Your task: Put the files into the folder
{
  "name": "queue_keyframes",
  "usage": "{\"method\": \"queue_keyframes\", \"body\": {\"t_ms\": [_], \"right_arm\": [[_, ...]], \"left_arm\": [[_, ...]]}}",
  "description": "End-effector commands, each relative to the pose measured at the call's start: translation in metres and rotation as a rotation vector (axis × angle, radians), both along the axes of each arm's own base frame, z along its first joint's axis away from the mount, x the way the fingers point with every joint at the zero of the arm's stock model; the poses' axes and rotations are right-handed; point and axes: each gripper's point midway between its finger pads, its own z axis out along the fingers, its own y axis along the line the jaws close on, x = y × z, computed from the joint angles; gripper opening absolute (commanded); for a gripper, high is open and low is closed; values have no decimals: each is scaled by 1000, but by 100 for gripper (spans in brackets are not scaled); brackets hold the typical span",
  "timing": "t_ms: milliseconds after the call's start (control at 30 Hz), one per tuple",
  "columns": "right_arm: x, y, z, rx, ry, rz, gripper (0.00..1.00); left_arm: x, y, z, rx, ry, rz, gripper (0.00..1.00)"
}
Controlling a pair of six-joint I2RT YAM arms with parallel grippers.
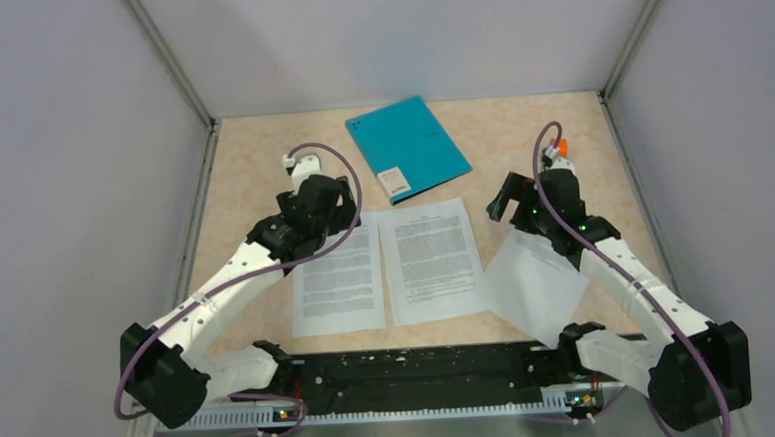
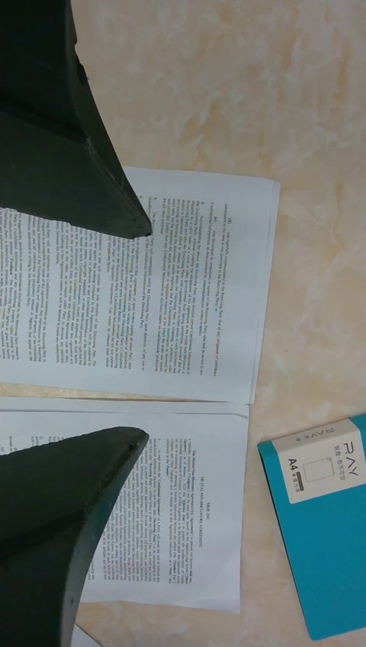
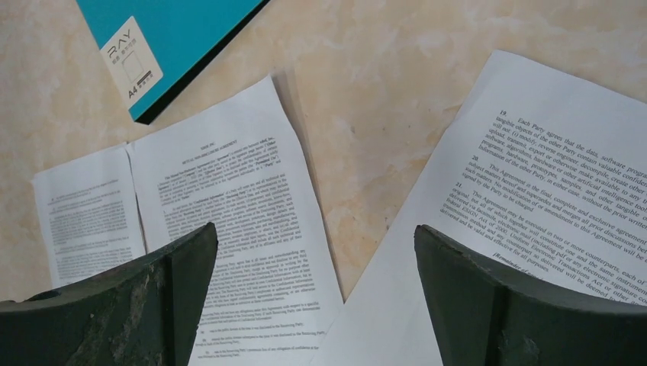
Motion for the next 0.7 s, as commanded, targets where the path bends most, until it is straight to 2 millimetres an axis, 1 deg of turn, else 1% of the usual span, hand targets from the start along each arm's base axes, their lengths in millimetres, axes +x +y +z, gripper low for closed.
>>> {"method": "queue_keyframes", "body": {"t_ms": [0, 100, 200, 267, 367, 467, 600, 667], "right_arm": [[4, 6, 21, -4, -67, 40, 99], [2, 13, 17, -17, -55, 71, 99], [1, 24, 13, -25, -45, 109, 99], [2, 30, 9, -29, -38, 134, 99], [5, 41, 3, -24, -29, 173, 99], [10, 55, -4, -14, -17, 233, 99], [14, 75, -12, -1, 2, 314, 99], [16, 83, -17, -4, 6, 339, 99]], "left_arm": [[-1, 2, -3, -29, -2, 25, 98], [-3, -1, -6, -43, 17, 16, 98], [-2, 0, -6, -57, 1, 25, 98], [-2, 4, -8, -66, 4, 38, 98], [-1, 16, -15, -72, 31, 85, 98], [2, 38, -26, -101, 69, 153, 98], [4, 88, -50, -176, 111, 309, 98], [2, 101, -61, -208, 110, 353, 98]]}}
